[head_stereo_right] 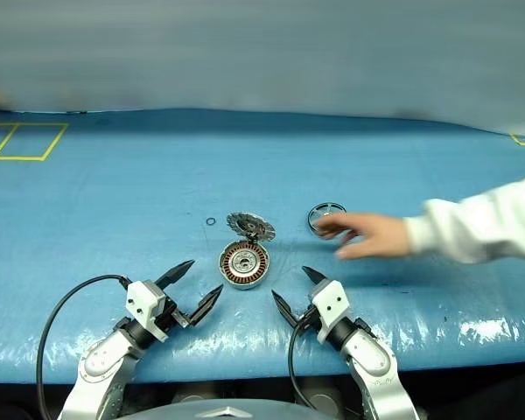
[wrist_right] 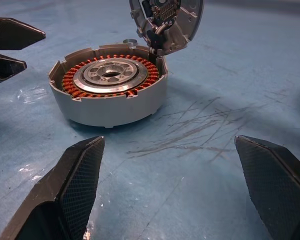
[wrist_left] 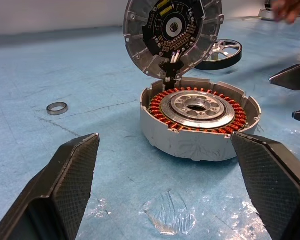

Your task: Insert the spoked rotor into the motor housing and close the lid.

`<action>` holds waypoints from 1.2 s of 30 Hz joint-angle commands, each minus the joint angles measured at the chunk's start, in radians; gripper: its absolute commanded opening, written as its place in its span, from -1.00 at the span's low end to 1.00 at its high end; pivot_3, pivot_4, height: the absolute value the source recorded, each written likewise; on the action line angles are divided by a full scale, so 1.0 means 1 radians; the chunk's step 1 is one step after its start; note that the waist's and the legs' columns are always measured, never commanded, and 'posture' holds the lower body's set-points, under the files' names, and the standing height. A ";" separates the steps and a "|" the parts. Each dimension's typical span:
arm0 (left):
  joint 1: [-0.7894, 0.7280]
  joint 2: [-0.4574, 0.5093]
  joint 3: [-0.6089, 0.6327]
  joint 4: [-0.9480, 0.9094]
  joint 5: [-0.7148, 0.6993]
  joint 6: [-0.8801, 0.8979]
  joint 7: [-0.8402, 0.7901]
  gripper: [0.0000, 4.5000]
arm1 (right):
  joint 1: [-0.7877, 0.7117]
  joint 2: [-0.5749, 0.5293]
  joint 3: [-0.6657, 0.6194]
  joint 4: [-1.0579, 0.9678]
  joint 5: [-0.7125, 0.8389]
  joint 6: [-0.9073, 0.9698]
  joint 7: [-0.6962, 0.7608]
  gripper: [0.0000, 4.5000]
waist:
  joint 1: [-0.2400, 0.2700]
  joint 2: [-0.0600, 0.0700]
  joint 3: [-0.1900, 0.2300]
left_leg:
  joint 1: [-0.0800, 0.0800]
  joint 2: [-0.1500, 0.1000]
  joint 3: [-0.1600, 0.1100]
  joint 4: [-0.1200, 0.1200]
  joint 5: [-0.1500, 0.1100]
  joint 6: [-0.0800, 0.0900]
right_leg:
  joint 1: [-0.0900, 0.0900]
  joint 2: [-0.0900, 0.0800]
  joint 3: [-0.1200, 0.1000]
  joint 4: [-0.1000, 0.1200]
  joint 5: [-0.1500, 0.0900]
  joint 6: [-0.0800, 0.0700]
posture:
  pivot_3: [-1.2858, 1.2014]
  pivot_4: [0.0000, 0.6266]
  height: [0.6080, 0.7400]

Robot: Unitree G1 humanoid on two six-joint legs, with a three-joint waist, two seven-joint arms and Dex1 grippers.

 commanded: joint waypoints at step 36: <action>-0.019 0.005 0.001 0.011 -0.004 -0.013 -0.019 1.00 | -0.028 -0.023 0.012 -0.093 0.013 0.066 -0.014 0.96 | 0.000 0.000 0.000 | 0.001 0.000 0.001 0.003 0.000 0.000 | 0.001 0.001 0.002 0.003 0.001 0.000 | 0.03 -0.52 1.00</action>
